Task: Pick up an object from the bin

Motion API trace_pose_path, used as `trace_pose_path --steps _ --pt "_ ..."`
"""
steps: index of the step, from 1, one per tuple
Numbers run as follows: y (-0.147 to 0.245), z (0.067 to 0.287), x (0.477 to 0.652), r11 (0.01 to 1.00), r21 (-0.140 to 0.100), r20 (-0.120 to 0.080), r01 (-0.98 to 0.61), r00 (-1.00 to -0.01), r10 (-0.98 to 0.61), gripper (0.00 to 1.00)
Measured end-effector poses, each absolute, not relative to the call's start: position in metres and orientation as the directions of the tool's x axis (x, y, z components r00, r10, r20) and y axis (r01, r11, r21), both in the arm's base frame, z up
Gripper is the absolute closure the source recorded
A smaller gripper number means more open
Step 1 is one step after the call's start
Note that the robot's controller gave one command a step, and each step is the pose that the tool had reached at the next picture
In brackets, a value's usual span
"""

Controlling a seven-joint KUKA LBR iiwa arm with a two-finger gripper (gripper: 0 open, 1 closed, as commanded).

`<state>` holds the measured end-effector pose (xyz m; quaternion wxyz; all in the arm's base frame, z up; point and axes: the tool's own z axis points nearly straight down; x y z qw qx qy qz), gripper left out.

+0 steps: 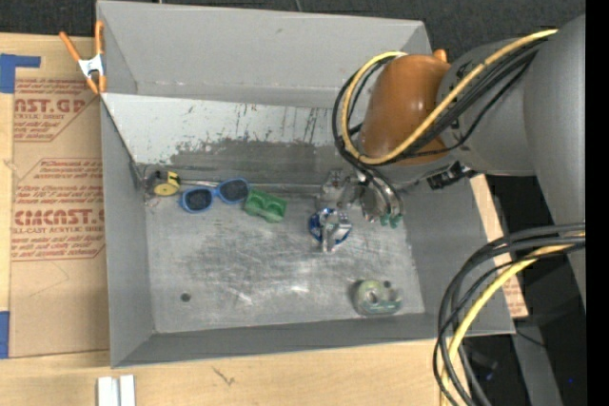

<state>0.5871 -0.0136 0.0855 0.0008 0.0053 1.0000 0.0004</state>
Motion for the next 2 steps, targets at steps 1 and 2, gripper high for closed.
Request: trace_pose_path --steps 1,2 --pt "0.009 0.195 0.569 1.0 0.001 -0.01 -0.001 -1.0 -0.001 1.0" --pt "0.006 0.239 0.567 1.0 0.001 -0.008 0.028 -1.0 0.028 1.0"
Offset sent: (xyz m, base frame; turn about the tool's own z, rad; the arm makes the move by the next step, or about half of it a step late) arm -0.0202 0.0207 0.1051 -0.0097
